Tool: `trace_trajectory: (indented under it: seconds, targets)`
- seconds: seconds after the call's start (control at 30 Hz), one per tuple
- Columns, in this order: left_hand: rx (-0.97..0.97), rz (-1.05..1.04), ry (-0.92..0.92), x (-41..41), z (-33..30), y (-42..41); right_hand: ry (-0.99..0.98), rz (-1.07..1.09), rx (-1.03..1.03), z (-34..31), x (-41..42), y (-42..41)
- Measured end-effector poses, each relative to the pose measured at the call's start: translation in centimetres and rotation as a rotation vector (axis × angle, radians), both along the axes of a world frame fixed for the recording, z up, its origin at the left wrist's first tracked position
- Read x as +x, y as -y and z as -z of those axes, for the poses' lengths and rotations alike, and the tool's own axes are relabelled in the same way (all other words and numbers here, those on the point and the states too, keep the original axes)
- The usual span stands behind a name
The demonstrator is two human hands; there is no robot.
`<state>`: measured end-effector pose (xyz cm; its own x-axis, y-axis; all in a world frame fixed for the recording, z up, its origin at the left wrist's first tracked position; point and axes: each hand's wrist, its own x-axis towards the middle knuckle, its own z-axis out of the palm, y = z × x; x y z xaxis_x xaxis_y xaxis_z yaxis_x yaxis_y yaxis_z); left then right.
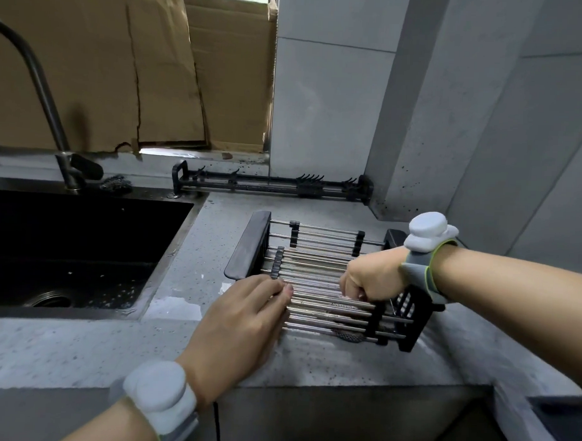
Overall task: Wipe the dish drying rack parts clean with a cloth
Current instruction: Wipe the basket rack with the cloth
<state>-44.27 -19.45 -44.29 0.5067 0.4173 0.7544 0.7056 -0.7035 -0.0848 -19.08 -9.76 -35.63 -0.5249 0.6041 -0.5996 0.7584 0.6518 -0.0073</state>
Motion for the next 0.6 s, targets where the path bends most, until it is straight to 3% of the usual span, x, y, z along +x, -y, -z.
trace_trajectory:
  seconds: [0.13, 0.23, 0.43, 0.5, 0.6]
  targets:
    - [-0.025, -0.013, -0.039, -0.5, 0.0, -0.2, 0.233, 0.134, 0.173, 0.3, 0.3, 1.0]
    - [-0.035, -0.015, -0.058, -0.6, -0.1, 0.0, 0.211, 0.096, 0.276, -1.1, 0.0, 2.5]
    - [-0.054, -0.029, -0.081, -0.4, -0.5, 0.5, -0.391, 0.191, 0.485, -7.7, 2.1, 5.7]
    - [-0.08, -0.037, -0.098, -0.3, -0.8, 0.7, -0.601, 0.256, 0.454, -7.8, 1.6, 7.6]
    - [-0.137, -0.034, -0.124, -0.5, -1.5, 1.0, -0.762, 0.296, 0.333, -5.9, -1.0, 9.6]
